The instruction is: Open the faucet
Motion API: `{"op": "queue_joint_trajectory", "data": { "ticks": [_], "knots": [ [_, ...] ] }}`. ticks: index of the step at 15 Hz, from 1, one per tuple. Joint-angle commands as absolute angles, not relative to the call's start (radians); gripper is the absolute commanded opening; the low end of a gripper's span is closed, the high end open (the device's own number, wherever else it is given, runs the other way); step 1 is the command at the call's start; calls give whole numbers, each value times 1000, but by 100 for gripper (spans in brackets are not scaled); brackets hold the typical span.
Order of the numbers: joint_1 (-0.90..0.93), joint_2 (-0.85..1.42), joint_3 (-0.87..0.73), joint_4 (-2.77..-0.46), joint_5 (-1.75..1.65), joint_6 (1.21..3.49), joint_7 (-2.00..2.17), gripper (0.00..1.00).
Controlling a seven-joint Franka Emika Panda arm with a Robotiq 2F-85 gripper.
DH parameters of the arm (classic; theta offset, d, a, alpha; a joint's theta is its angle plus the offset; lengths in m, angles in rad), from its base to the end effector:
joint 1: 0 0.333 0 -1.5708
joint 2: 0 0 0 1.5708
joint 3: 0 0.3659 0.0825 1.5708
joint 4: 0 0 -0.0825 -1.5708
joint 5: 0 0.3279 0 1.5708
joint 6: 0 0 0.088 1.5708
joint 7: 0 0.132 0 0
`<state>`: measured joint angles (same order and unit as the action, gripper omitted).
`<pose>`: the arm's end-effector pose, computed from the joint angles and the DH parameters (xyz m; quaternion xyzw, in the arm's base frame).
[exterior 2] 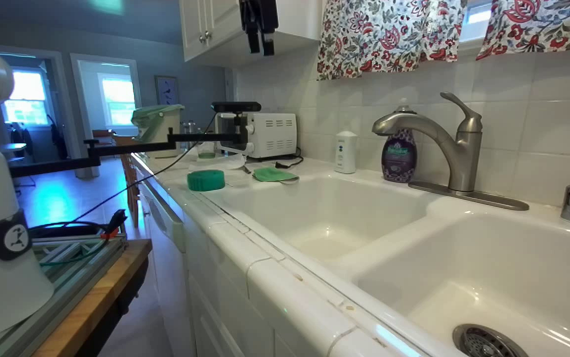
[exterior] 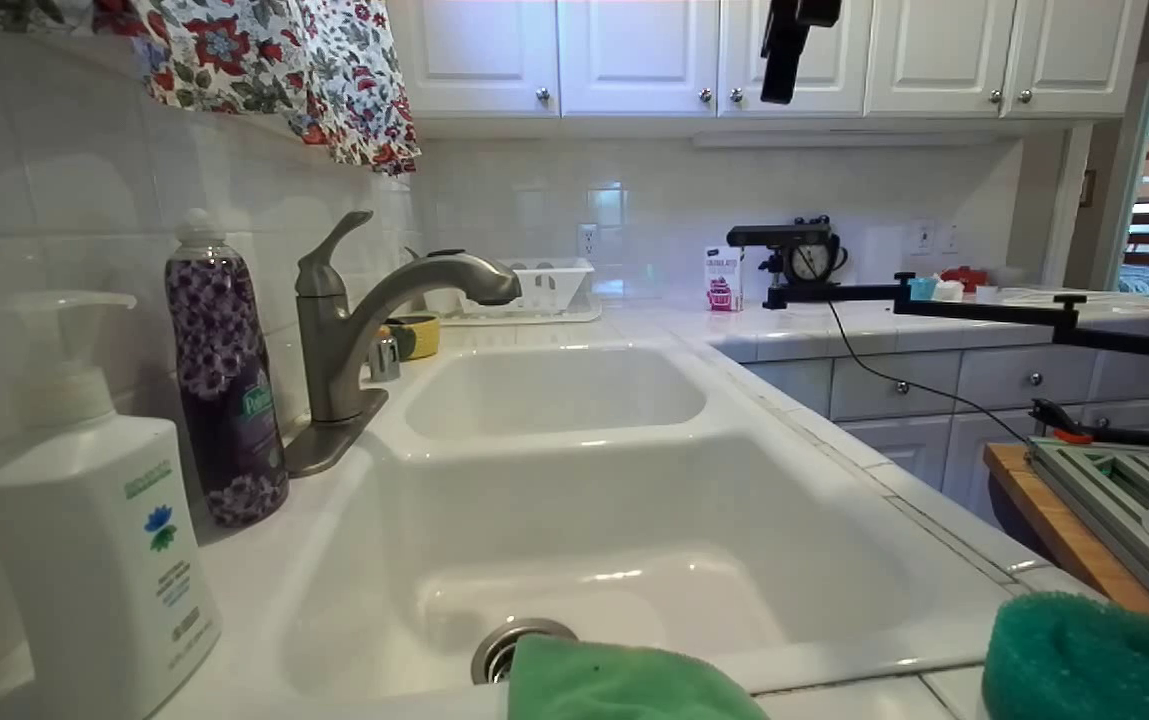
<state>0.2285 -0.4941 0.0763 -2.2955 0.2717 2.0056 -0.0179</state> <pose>0.3267 0.1324 0.5898 -0.9824 -0.1123 -0.0849 0.1231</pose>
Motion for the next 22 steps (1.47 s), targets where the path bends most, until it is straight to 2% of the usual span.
{"op": "queue_joint_trajectory", "data": {
  "ticks": [1,9,22],
  "knots": [
    [198,-466,94,-2288,262,2031,-16,100],
    [131,-308,84,-2201,205,2089,-6,100],
    [90,22,86,-1842,14,2131,27,100]
  ]
}}
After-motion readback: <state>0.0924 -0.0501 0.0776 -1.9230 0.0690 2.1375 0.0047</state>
